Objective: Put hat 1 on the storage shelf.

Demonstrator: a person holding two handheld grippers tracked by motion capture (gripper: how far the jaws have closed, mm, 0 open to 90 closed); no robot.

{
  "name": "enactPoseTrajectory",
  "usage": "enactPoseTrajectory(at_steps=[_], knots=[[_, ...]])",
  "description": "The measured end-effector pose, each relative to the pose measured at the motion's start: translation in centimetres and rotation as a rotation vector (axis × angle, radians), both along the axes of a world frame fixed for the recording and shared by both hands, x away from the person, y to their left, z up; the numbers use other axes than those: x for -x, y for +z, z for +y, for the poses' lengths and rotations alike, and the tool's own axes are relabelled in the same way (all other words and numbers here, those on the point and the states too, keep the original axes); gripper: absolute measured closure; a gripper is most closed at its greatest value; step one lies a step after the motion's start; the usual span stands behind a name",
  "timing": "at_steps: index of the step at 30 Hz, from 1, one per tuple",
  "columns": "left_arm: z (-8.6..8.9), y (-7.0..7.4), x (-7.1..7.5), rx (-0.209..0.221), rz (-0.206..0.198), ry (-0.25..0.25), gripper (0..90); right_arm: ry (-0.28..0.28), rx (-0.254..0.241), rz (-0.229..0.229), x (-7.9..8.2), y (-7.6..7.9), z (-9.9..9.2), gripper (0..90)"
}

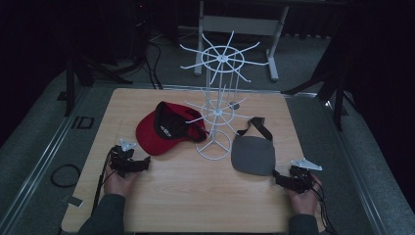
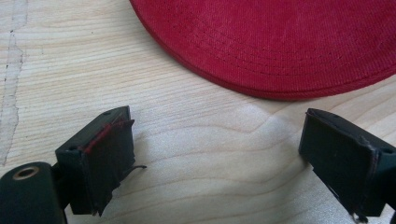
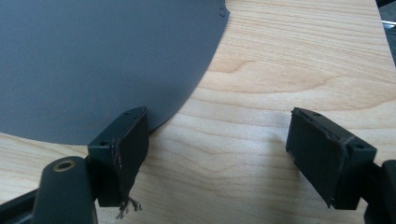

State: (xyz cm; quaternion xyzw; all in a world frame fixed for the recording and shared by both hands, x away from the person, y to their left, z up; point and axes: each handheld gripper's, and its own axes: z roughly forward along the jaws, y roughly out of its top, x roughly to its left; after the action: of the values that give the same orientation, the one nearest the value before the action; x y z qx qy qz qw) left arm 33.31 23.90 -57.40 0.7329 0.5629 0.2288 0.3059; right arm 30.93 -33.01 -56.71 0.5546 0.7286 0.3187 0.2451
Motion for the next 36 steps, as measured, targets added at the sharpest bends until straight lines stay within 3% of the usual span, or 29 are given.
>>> enactPoseTrajectory(at_steps=[11,22,26,31,36], knots=[[0.2,0.0,0.1,0.001,-0.007,-0.021,12.5,0.001,0.0,0.001,0.0,0.0,0.0,21.0],[1.5,0.5,0.4,0.003,-0.006,-0.061,39.1,0.075,0.002,-0.002,-0.1,0.0,-0.4,21.0],[2.0,1.1,0.3,-0.015,0.023,-0.104,58.5,0.076,0.002,-0.002,0.0,0.0,-0.4,21.1],[2.6,3.1,-0.1,-0.034,-0.015,-0.125,70.3,0.076,0.002,-0.002,0.0,0.0,-0.4,21.1],[2.9,5.1,-1.8,-0.032,-0.037,-0.152,88.3,0.075,0.002,-0.003,0.0,0.0,-0.4,21.1]])
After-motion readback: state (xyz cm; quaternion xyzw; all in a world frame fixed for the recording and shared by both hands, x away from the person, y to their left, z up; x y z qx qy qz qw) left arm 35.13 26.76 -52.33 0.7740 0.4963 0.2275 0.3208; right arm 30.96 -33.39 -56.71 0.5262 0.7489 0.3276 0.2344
